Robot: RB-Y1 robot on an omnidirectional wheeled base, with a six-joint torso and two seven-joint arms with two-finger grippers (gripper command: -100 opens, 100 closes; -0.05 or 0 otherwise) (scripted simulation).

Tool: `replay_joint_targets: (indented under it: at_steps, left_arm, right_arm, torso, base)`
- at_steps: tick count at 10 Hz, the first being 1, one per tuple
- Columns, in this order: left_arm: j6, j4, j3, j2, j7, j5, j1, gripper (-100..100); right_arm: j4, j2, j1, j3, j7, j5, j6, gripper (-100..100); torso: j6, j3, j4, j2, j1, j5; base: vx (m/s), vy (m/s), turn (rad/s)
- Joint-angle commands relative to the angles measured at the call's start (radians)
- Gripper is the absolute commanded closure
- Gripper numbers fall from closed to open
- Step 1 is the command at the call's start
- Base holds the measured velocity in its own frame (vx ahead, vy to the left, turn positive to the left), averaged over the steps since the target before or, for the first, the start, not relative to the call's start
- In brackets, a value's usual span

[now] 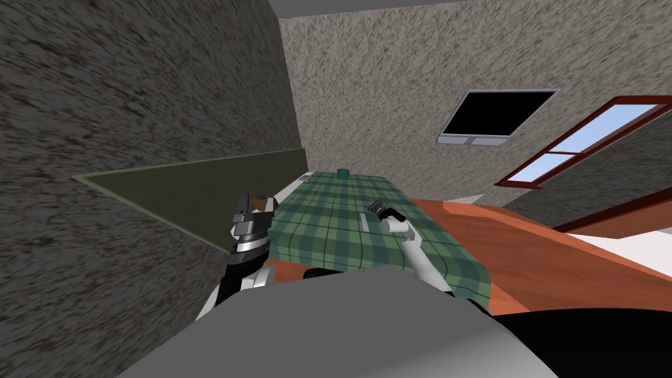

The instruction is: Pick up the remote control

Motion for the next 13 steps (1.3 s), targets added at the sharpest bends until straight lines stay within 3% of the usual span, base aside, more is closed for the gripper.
replay_joint_targets:
  at_steps: [1,4,6,7,9,10,11,12,13]
  left_arm:
    - [0.000,0.000,0.000,0.000,0.000,0.000,0.000,0]
    - [0.000,0.000,0.000,0.000,0.000,0.000,0.000,0]
    - [0.000,0.000,0.000,0.000,0.000,0.000,0.000,0]
    - [0.000,0.000,0.000,0.000,0.000,0.000,0.000,0]
    - [0.000,0.000,0.000,0.000,0.000,0.000,0.000,0]
    - [0.000,0.000,0.000,0.000,0.000,0.000,0.000,0]
    - [0.000,0.000,0.000,0.000,0.000,0.000,0.000,0]
    - [0.000,0.000,0.000,0.000,0.000,0.000,0.000,0]
    - [0.000,0.000,0.000,0.000,0.000,0.000,0.000,0]
  right_arm:
    - [0.050,-0.009,-0.009,0.006,-0.038,-0.014,0.024,-100]
    - [0.142,-0.041,-0.041,0.018,-0.125,-0.061,0.120,-100]
    - [0.165,-0.041,-0.041,0.018,-0.137,-0.061,0.131,-100]
    - [0.202,-0.057,-0.056,0.025,-0.185,-0.085,0.184,-100]
    - [0.223,-0.057,-0.056,0.025,-0.185,-0.085,0.184,-100]
    - [0.264,-0.073,-0.069,0.034,-0.232,-0.108,0.236,-100]
    - [0.280,-0.073,-0.069,0.034,-0.232,-0.108,0.236,-100]
    - [0.337,-0.090,-0.082,0.042,-0.266,-0.131,0.267,-100]
    - [0.337,-0.090,-0.082,0.042,-0.277,-0.131,0.286,-100]
  torso:
    - [0.000,0.000,0.000,0.000,0.000,0.000]
    - [0.000,-0.001,0.000,-0.001,-0.001,0.000]
    - [0.000,0.000,0.000,0.000,-0.001,0.000]
    - [0.000,0.001,0.000,0.002,-0.002,0.000]
    - [0.000,0.000,0.000,0.001,-0.002,0.000]
    - [0.000,0.001,0.000,0.002,-0.002,-0.001]
    - [0.000,0.000,0.000,0.001,-0.002,-0.001]
    - [0.000,0.000,0.000,0.000,-0.002,0.000]
    - [0.000,-0.001,0.000,-0.001,0.000,0.000]
  base:
    - [0.057,0.041,0.003]
    - [0.079,0.039,0.012]
    - [0.045,0.025,0.002]
    - [0.058,0.020,0.028]
    - [0.045,0.016,0.005]
    - [0.056,0.017,0.032]
    - [0.069,0.021,0.018]
    - [0.092,0.049,0.037]
    - [0.076,0.043,0.014]
